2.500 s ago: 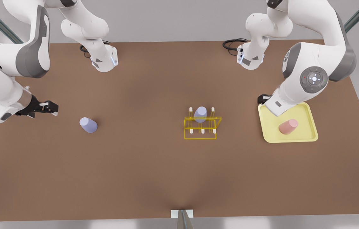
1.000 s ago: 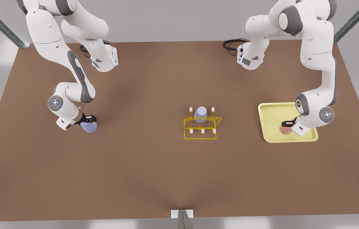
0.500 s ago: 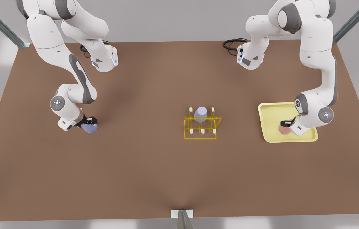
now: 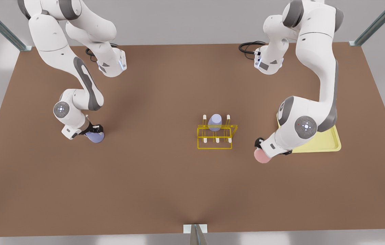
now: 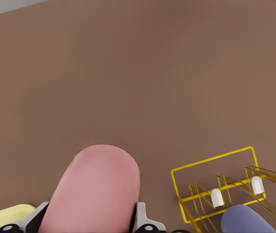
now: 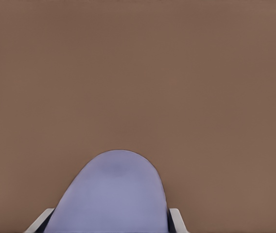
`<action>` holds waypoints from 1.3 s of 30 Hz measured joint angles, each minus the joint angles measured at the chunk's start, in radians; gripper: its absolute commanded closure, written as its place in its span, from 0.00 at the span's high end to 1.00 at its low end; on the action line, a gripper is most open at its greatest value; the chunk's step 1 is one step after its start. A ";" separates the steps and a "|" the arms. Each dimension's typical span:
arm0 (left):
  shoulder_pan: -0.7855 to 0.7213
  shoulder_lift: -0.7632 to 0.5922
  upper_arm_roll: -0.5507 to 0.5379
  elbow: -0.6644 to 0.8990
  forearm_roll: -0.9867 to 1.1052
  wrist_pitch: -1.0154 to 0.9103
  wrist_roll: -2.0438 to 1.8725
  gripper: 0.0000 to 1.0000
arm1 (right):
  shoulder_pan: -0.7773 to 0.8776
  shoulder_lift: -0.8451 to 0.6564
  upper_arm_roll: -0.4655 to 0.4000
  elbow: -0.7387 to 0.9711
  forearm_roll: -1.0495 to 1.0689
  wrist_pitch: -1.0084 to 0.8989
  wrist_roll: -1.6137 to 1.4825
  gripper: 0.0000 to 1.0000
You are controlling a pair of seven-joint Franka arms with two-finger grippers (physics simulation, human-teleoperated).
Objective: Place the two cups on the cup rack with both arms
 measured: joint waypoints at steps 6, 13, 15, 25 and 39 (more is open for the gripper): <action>-0.114 0.108 -0.024 0.164 0.000 -0.121 -0.140 0.86 | 0.006 -0.005 0.051 0.133 0.007 -0.066 -0.012 0.74; -0.165 0.121 -0.036 0.136 0.008 -0.244 -0.260 0.86 | 0.100 0.051 0.235 0.356 0.109 -0.169 -0.021 0.75; -0.167 0.124 -0.038 0.136 0.005 -0.266 -0.289 0.87 | 0.178 0.089 0.240 0.443 0.170 -0.193 -0.021 0.75; -0.168 0.143 -0.053 0.146 -0.003 -0.299 -0.399 1.00 | 0.391 0.258 0.243 0.829 0.443 -0.268 -0.022 0.75; 0.067 -0.164 0.087 0.202 0.146 -0.579 -0.186 1.00 | 0.509 0.387 0.242 0.944 0.620 -0.281 -0.022 0.76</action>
